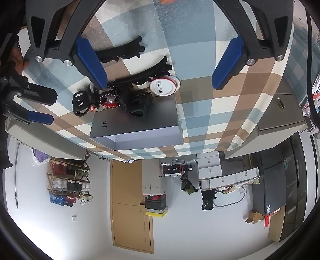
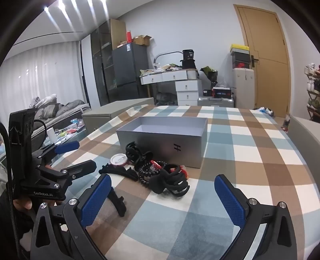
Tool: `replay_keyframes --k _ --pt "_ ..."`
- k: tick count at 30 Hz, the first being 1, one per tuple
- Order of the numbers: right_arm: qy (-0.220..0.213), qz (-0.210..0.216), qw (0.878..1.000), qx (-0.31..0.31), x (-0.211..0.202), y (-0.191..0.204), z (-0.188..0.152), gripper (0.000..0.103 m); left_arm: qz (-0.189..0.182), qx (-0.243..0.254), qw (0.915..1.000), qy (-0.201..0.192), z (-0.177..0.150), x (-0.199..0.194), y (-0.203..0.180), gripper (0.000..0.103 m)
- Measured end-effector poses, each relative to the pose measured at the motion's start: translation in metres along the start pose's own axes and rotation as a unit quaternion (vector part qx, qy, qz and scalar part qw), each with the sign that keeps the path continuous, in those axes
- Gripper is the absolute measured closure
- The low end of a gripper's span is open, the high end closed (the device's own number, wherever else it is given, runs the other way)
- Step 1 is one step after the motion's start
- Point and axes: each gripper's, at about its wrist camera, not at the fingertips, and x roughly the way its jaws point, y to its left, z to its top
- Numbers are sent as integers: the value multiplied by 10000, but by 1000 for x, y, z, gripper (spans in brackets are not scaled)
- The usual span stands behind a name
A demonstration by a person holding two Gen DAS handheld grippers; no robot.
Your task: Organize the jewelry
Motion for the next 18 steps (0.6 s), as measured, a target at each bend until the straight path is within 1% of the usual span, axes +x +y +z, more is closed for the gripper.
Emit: replay_keyframes --k 3,4,8,18 --pt "-100 14 9999 -38 -6 2 -3 0 -9 -28 10000 -4 0 0 0 1" --pt "26 5 10000 -8 -1 2 1 0 -9 -24 10000 -4 0 0 0 1" --pt "118 23 9999 43 4 1 0 0 -3 -28 10000 9 1 -1 2 1" --pt "120 25 9999 35 5 1 -1 0 12 -22 10000 5 0 2 -3 1"
